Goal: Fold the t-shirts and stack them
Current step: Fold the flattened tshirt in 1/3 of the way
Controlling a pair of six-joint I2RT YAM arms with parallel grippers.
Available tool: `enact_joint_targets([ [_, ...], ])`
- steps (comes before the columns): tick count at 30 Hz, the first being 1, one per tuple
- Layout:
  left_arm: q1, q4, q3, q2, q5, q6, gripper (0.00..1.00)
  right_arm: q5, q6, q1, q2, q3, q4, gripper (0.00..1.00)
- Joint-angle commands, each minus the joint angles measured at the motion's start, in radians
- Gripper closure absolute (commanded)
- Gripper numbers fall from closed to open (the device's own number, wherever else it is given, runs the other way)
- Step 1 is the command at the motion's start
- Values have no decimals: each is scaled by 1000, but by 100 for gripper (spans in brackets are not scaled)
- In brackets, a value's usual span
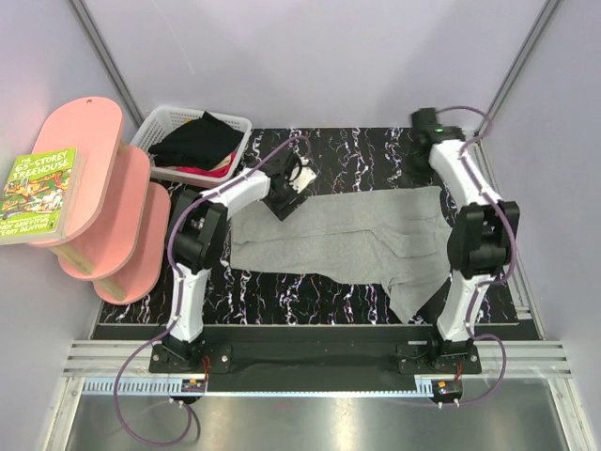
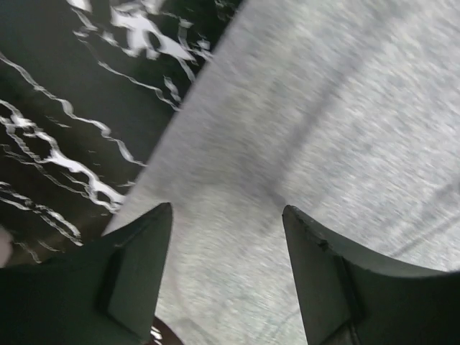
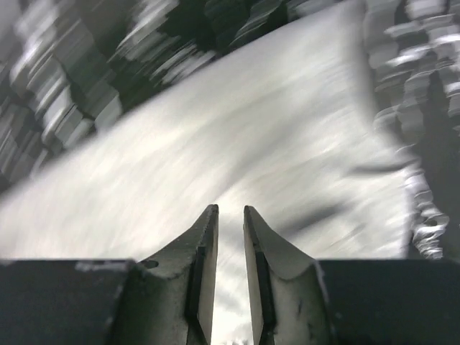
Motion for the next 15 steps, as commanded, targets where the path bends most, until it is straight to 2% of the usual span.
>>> enact_joint_targets([
  [1,10,-21,-6,28,-5,7,32,51,-46,242,-128,-140,10,72],
  [2,13,-21,-12,27,-2,7,32,59,-44,302,-131,-160,2,73],
  [6,33,0,-70,-1,13,3,32,59,-24,391,-128,-277,9,75],
  [11,50,48,-184,-80,5,7,32,109,-1,393,-109,-300,21,78],
  [15,56,68,-259,-177,-1,6,32,129,9,324,-74,-252,21,78],
])
